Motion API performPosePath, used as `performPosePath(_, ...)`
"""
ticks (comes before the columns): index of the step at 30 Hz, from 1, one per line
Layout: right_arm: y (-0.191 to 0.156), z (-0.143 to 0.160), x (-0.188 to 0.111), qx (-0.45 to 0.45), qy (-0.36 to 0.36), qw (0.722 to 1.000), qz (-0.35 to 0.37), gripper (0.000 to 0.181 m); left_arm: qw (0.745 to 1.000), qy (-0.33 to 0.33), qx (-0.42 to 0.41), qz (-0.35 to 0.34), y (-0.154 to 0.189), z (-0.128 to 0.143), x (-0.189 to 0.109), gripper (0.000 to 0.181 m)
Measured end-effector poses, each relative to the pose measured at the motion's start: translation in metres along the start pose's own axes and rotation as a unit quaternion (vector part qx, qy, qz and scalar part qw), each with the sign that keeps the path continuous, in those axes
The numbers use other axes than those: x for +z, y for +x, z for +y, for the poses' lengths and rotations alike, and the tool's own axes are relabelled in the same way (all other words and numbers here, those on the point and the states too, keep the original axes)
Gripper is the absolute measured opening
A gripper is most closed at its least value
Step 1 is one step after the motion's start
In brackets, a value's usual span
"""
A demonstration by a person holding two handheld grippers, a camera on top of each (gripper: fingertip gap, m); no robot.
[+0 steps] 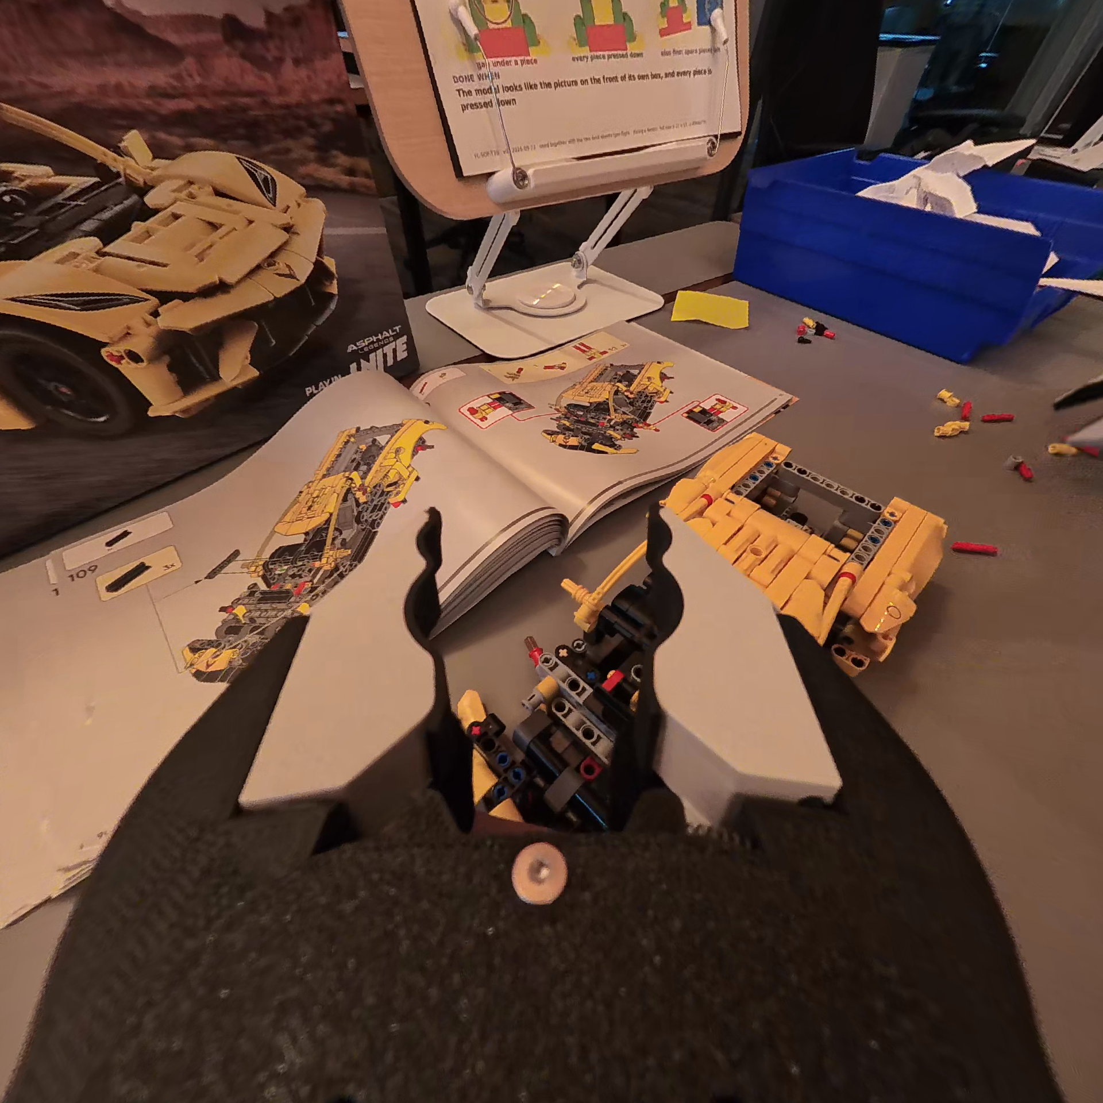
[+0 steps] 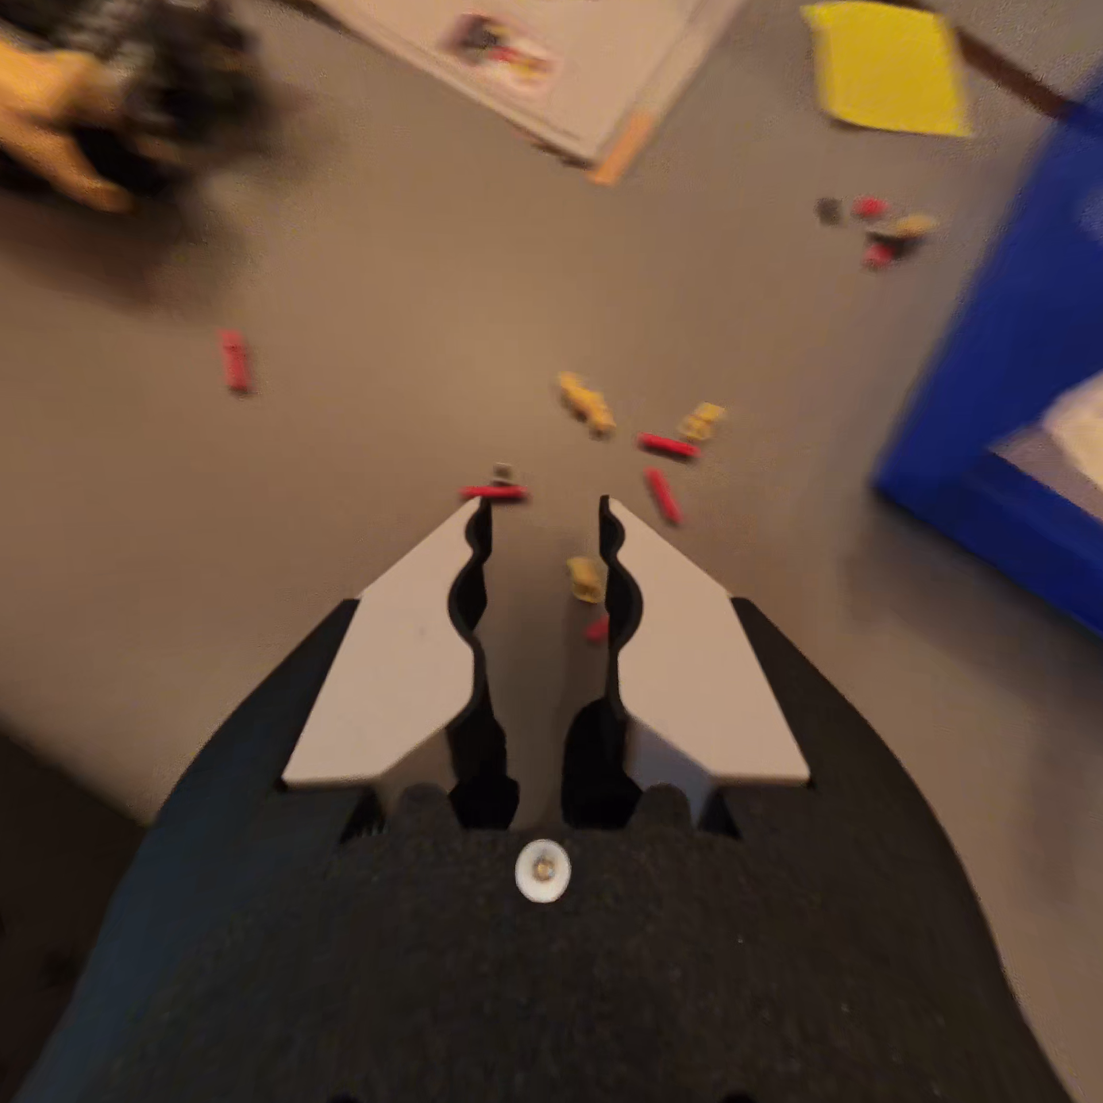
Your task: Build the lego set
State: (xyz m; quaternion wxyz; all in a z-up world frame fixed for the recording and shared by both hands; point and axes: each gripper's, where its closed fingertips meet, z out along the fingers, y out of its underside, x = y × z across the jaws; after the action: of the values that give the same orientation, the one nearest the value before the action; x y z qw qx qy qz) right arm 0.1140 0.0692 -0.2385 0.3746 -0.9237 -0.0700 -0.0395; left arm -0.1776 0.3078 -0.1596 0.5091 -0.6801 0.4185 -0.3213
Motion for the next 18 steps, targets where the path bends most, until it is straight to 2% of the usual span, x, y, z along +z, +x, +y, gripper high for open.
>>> performPosePath(3, 0.036, 0.008, 0.004, 0.032, 0.008, 0.999, 0.017, 0.032, 1.000, 0.000, 0.000, 0.002, 0.001, 0.000, 0.001, 0.069)
performPosePath(6, 0.041, 0.003, 0.017, 0.030, 0.007, 1.000, -0.006, 0.032, 1.000, -0.006, 0.002, 0.005, 0.003, 0.003, 0.003, 0.069)
performPosePath(9, 0.044, 0.011, 0.028, 0.008, -0.029, 0.999, -0.011, 0.017, 1.000, -0.012, 0.009, 0.002, 0.002, 0.007, 0.004, 0.069)
performPosePath(10, 0.042, 0.010, 0.027, 0.003, -0.028, 0.999, -0.018, 0.003, 1.000, -0.013, 0.011, 0.000, 0.002, 0.007, 0.004, 0.069)
performPosePath(12, 0.040, 0.012, 0.022, -0.006, -0.041, 0.999, -0.017, 0.003, 1.000, -0.012, 0.011, -0.003, 0.000, 0.007, 0.004, 0.069)
performPosePath(14, 0.018, 0.000, 0.013, 0.000, -0.036, 0.997, -0.069, 0.003, 1.000, -0.012, 0.007, -0.003, -0.001, 0.007, 0.004, 0.069)
performPosePath(16, -0.024, -0.021, 0.003, -0.006, 0.001, 0.990, -0.139, 0.002, 1.000, -0.013, 0.006, -0.004, -0.002, 0.007, 0.004, 0.069)
performPosePath(18, -0.068, -0.029, 0.003, -0.039, 0.008, 0.984, -0.173, 0.003, 1.000, -0.012, 0.006, -0.005, -0.002, 0.007, 0.004, 0.069)
